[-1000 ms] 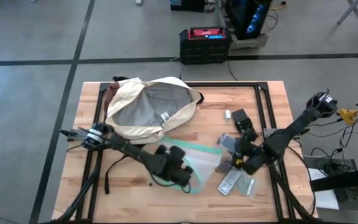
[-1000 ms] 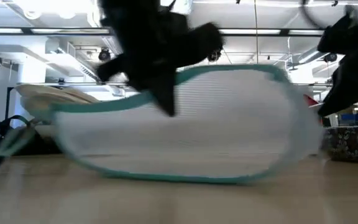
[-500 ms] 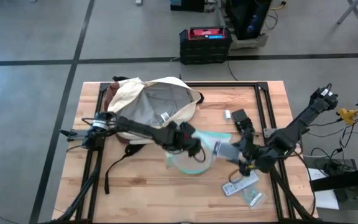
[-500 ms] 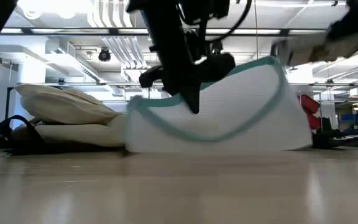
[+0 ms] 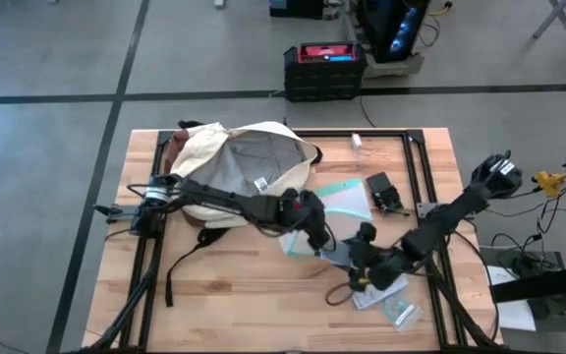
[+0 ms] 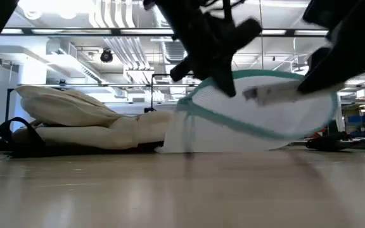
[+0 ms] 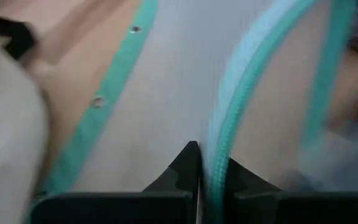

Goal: Unpack backpack
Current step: Put the blue deck of card in the green zip bag, then put the white charger adapter into the green zip bag

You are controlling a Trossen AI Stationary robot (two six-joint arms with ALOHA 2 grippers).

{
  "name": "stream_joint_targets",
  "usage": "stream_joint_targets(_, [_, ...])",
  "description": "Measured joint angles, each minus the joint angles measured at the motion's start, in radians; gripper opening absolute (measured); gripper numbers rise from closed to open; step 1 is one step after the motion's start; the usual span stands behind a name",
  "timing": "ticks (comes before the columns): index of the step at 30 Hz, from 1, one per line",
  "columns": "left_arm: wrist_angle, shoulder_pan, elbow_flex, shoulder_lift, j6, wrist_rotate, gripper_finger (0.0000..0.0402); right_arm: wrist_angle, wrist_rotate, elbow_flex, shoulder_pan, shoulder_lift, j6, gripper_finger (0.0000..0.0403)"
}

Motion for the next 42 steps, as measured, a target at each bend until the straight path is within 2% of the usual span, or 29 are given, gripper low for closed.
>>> stream_joint_targets(4, [0.023,-0.077,0.030,-0.002,0.057,0.044,0.0000,-0.014,0.016,0.000,-0.062,0.019,0.001,0.0289])
stream_joint_targets(8, [0.039,-0.144,0.065,-0.002,0.091,0.039,0.0000,-0.013,0.018,0.000,-0.114,0.023,-0.028,0.0289])
stream_joint_targets(12, [0.034,-0.176,0.075,-0.002,0.116,-0.054,0.0000,0.005,0.009,0.002,-0.131,0.022,-0.071,0.0289])
stream_joint_targets(18, [-0.036,-0.177,0.056,0.004,0.044,-0.177,0.0000,0.070,-0.094,0.002,-0.131,0.041,-0.176,0.0289])
stream_joint_targets(19, [-0.049,-0.176,0.055,0.005,0.032,-0.194,0.0000,0.073,-0.095,0.002,-0.131,0.042,-0.184,0.0295])
stream_joint_targets(22, [-0.081,-0.175,0.055,0.006,-0.007,-0.225,0.0000,0.068,-0.094,0.003,-0.132,0.029,-0.207,0.0365])
stream_joint_targets(24, [-0.107,-0.175,0.055,0.006,-0.033,-0.246,0.0000,0.058,-0.096,0.010,-0.127,0.000,-0.213,0.0382])
stream_joint_targets(28, [-0.145,-0.172,0.054,0.003,-0.080,-0.284,0.0000,0.034,-0.110,0.037,-0.115,-0.074,-0.242,0.0349])
stream_joint_targets(31, [-0.144,-0.171,0.054,0.001,-0.091,-0.279,0.0000,-0.068,-0.104,0.067,-0.115,-0.132,-0.270,0.0329])
stream_joint_targets(38, [-0.317,-0.171,0.055,-0.037,-0.240,-0.276,0.0000,-0.307,0.126,0.101,-0.139,-0.324,-0.235,0.0308])
stream_joint_targets(42, [-0.395,-0.185,0.055,-0.053,-0.328,-0.276,0.0000,-0.436,0.149,0.079,-0.276,-0.401,-0.163,0.0304])
